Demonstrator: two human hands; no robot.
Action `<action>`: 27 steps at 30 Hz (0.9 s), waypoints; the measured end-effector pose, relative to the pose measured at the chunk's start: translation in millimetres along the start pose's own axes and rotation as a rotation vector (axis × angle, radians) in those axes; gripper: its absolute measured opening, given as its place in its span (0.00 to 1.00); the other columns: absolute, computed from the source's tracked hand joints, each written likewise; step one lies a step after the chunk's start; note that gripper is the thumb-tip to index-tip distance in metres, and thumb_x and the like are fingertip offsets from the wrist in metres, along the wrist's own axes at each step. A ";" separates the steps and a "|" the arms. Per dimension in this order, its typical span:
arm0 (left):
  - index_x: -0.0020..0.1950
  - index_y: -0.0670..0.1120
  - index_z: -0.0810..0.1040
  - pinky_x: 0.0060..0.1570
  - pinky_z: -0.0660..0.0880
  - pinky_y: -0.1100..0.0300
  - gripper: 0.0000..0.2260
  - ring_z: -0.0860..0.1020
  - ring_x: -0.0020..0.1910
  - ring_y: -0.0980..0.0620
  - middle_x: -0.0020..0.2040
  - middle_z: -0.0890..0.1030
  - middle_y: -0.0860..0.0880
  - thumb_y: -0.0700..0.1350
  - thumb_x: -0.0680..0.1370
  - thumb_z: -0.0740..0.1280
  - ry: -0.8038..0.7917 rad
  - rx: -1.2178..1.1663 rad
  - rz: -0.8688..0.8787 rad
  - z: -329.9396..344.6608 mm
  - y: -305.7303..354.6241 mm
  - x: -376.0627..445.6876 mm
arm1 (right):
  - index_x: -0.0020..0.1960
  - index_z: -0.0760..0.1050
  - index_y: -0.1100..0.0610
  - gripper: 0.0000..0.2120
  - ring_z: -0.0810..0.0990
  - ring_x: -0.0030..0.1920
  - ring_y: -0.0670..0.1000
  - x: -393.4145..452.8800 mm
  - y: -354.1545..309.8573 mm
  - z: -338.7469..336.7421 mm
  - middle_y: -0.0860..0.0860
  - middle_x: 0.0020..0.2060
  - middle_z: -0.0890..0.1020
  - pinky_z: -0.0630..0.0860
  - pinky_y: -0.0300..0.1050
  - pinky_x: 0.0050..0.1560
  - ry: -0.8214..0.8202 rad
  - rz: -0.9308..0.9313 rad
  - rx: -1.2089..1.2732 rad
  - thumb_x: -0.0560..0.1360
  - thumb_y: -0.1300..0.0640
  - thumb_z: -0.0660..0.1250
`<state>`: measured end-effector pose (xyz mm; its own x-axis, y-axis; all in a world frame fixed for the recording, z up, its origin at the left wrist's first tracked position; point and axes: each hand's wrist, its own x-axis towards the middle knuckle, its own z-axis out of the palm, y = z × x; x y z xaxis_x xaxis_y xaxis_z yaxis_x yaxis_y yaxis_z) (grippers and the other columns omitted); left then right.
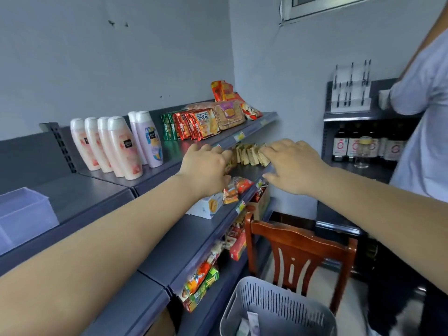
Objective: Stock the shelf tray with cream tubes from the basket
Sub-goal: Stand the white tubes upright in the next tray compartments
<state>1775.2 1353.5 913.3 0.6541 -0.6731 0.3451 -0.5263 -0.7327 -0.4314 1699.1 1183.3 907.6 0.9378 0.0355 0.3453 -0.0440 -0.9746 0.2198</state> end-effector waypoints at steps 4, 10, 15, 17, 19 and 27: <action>0.70 0.47 0.65 0.61 0.63 0.51 0.23 0.70 0.64 0.44 0.65 0.73 0.48 0.56 0.78 0.59 0.006 -0.052 0.077 21.0 18.4 20.4 | 0.73 0.57 0.55 0.27 0.62 0.70 0.54 -5.6 13.0 20.0 0.53 0.70 0.66 0.62 0.52 0.66 -0.063 0.054 -0.024 0.78 0.45 0.57; 0.72 0.48 0.61 0.61 0.63 0.51 0.25 0.69 0.65 0.45 0.67 0.71 0.48 0.55 0.78 0.58 -0.032 -0.114 0.210 81.0 47.3 44.0 | 0.73 0.58 0.55 0.26 0.62 0.70 0.55 -8.7 20.9 74.7 0.53 0.70 0.66 0.61 0.52 0.68 -0.192 0.137 -0.018 0.78 0.46 0.57; 0.72 0.46 0.62 0.64 0.62 0.49 0.25 0.68 0.66 0.44 0.68 0.70 0.47 0.54 0.77 0.59 -0.115 -0.183 0.326 144.1 75.7 57.3 | 0.73 0.58 0.55 0.28 0.60 0.71 0.55 -11.6 19.6 142.4 0.53 0.70 0.66 0.59 0.53 0.68 -0.322 0.179 0.008 0.77 0.44 0.57; 0.72 0.47 0.62 0.64 0.61 0.49 0.25 0.68 0.66 0.45 0.67 0.70 0.47 0.54 0.77 0.59 -0.147 -0.223 0.369 168.8 87.8 58.7 | 0.74 0.57 0.55 0.29 0.59 0.72 0.55 -16.0 16.3 169.4 0.53 0.71 0.64 0.58 0.54 0.70 -0.366 0.199 0.028 0.77 0.44 0.58; 0.72 0.47 0.62 0.65 0.61 0.48 0.24 0.67 0.67 0.45 0.68 0.69 0.47 0.53 0.78 0.59 -0.196 -0.258 0.405 194.6 102.1 57.0 | 0.74 0.56 0.54 0.29 0.56 0.74 0.55 -22.6 10.6 199.0 0.52 0.73 0.61 0.55 0.55 0.72 -0.420 0.223 0.059 0.77 0.44 0.58; 0.67 0.48 0.66 0.61 0.63 0.51 0.19 0.71 0.63 0.46 0.64 0.73 0.48 0.51 0.78 0.60 -0.369 -0.324 0.530 311.2 164.7 18.3 | 0.73 0.58 0.52 0.27 0.58 0.73 0.55 -74.7 -25.5 317.8 0.51 0.72 0.64 0.57 0.54 0.71 -0.609 0.310 0.174 0.77 0.44 0.58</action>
<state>1869.6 1251.7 589.2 0.3771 -0.9104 -0.1704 -0.9208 -0.3487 -0.1746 1739.5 1135.1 586.3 0.9193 -0.3301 -0.2145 -0.3322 -0.9428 0.0274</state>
